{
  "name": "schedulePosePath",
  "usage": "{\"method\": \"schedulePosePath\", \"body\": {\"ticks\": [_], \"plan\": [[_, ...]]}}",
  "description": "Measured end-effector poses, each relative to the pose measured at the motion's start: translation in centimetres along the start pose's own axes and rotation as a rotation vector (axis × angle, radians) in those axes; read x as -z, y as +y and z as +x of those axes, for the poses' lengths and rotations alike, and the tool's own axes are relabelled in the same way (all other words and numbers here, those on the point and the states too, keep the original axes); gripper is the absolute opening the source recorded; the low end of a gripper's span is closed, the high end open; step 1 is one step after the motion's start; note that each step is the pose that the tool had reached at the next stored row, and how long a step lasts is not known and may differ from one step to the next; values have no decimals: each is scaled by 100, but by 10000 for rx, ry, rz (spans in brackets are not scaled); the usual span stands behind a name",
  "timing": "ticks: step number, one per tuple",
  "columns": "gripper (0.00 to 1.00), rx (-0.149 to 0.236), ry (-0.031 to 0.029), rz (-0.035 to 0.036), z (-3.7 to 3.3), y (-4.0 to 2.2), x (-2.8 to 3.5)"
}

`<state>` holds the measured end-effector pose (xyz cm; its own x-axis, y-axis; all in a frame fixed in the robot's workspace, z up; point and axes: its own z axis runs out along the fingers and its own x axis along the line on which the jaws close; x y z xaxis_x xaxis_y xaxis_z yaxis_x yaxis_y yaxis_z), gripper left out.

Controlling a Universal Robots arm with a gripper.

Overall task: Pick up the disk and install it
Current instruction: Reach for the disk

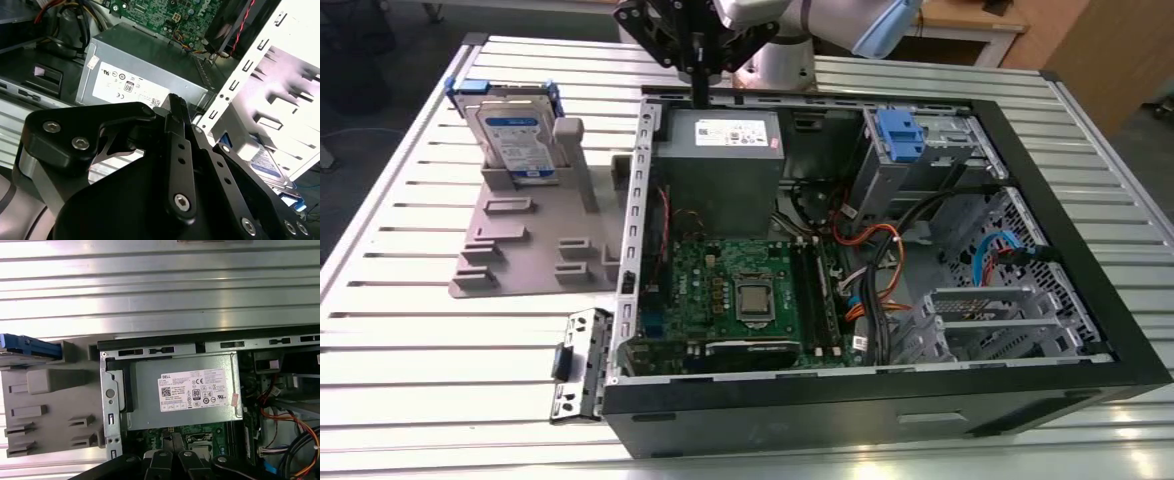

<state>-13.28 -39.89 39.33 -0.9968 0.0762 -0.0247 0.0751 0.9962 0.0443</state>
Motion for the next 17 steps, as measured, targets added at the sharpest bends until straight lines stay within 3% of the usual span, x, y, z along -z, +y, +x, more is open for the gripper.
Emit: {"method": "schedulePosePath", "body": {"ticks": [17], "plan": [[10,0,-1,-1,51,-4,1]]}}
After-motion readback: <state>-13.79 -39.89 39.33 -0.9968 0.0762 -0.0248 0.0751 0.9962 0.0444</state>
